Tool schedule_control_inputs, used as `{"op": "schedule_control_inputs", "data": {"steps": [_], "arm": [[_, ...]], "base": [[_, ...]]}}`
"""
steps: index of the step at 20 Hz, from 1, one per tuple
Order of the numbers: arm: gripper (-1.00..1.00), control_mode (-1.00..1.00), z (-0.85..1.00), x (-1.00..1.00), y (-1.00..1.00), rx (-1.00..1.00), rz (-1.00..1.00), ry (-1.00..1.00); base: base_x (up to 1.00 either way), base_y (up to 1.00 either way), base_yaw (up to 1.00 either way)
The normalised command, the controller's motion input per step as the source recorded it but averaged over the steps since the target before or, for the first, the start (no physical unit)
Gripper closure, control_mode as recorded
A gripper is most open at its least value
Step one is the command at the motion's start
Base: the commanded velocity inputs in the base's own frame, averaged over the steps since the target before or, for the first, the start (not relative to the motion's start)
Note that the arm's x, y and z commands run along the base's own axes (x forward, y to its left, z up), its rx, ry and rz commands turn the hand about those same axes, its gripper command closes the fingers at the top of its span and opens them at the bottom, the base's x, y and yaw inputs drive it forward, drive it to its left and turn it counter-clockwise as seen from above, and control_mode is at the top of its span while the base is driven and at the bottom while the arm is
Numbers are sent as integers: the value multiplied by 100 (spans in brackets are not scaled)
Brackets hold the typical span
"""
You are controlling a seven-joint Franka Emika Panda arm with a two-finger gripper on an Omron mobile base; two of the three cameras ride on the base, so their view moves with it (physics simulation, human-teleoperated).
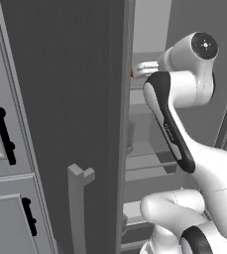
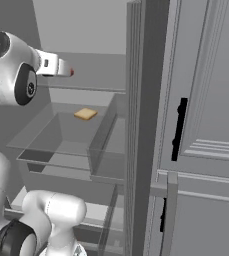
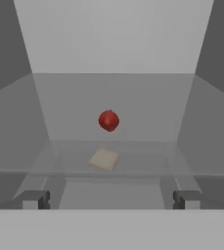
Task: Take the strawberry from the fridge and place it on top of the pancake, located on the dining counter.
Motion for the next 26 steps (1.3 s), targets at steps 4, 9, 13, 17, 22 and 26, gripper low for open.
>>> {"op": "schedule_control_inputs", "data": {"steps": [4, 9, 13, 17, 22, 26], "arm": [[-100, -100, -9, 38, 0, 0, 0, 0], [-100, -100, -6, 40, 1, 0, 0, 0], [-100, -100, -6, 23, 15, 0, 0, 3], [-100, -100, -6, 28, 3, 0, 0, 1], [-100, -100, -10, 24, 0, 0, 0, 0], [-100, -100, -14, 38, 0, 0, 0, 0]], "base": [[0, 0, 0], [0, 0, 0], [0, 0, 0], [0, 0, 0], [0, 0, 0], [0, 0, 0]]}}
